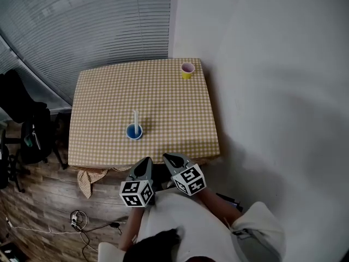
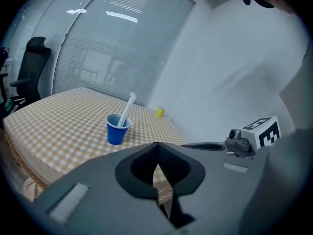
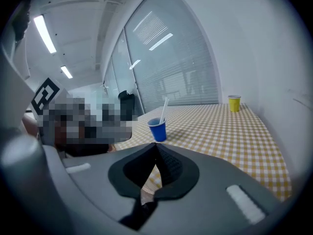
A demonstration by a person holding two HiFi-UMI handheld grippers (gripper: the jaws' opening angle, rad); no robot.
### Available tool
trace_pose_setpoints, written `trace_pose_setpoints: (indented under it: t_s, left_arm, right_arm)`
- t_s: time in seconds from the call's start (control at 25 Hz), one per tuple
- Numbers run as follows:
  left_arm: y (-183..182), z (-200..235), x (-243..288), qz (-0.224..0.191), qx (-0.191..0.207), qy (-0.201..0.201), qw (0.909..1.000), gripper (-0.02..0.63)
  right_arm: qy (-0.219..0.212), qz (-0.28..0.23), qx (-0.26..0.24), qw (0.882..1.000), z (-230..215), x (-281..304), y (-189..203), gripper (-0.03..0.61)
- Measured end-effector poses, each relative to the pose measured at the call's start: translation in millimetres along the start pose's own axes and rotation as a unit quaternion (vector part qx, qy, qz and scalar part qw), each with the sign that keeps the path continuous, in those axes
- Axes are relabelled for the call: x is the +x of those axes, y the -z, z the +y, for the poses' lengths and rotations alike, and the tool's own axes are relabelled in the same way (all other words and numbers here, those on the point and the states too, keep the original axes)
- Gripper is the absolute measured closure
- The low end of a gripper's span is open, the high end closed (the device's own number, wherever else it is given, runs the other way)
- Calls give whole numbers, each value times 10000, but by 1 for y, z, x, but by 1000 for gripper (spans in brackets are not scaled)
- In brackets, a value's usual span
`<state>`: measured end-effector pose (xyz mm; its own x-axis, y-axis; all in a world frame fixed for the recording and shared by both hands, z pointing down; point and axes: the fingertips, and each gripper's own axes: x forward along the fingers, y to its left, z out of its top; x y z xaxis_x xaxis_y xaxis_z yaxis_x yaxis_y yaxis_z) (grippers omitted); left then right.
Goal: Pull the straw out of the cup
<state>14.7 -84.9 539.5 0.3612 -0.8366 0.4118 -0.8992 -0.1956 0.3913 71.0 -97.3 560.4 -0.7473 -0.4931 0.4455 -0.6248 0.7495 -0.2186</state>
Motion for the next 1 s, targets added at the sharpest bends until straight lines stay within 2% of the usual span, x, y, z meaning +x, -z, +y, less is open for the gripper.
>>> trace_pose_setpoints:
  t_s: [0.28, 0.72, 1.0]
  left_arm:
    - [-30, 26, 15, -147, -111, -12, 9998, 601]
    - [-52, 66, 35, -154, -327, -129, 9993, 601]
    - [-66, 82, 41, -210, -317, -115, 9992, 601]
  right_arm:
    - [-5, 115, 100, 9999, -13, 33, -17, 572]
    - [-71, 255, 568, 9980, -30, 73, -35, 572]
    - [-6, 171, 735, 9971, -35, 90, -50, 572]
